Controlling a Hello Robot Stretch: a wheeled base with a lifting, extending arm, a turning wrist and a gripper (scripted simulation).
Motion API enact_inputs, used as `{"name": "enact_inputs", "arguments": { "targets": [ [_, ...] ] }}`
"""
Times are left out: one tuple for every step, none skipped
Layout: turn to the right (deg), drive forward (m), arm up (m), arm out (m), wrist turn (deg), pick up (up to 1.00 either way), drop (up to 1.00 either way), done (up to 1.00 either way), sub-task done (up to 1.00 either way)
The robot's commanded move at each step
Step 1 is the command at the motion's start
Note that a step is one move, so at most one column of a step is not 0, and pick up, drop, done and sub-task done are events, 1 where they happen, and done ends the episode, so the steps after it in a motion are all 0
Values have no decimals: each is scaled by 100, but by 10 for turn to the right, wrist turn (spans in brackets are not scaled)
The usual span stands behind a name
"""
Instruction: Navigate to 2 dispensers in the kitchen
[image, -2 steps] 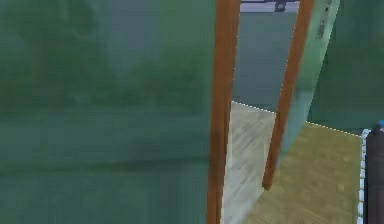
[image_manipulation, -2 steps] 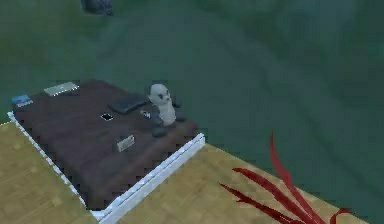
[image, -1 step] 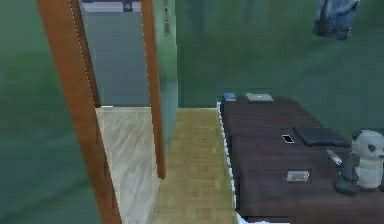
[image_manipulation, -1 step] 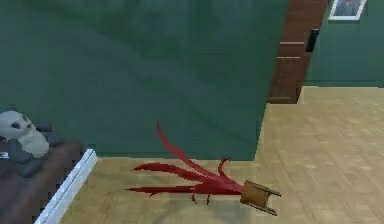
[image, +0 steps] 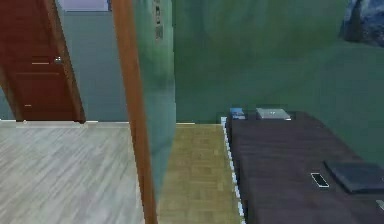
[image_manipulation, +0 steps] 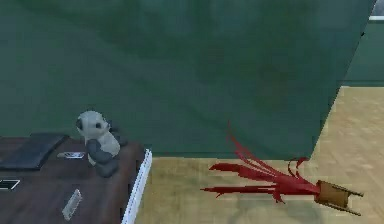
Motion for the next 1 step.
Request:
{"name": "enact_inputs", "arguments": {
  "targets": [
    [-450,0,0,0,0,0,0,0,0]
  ]
}}
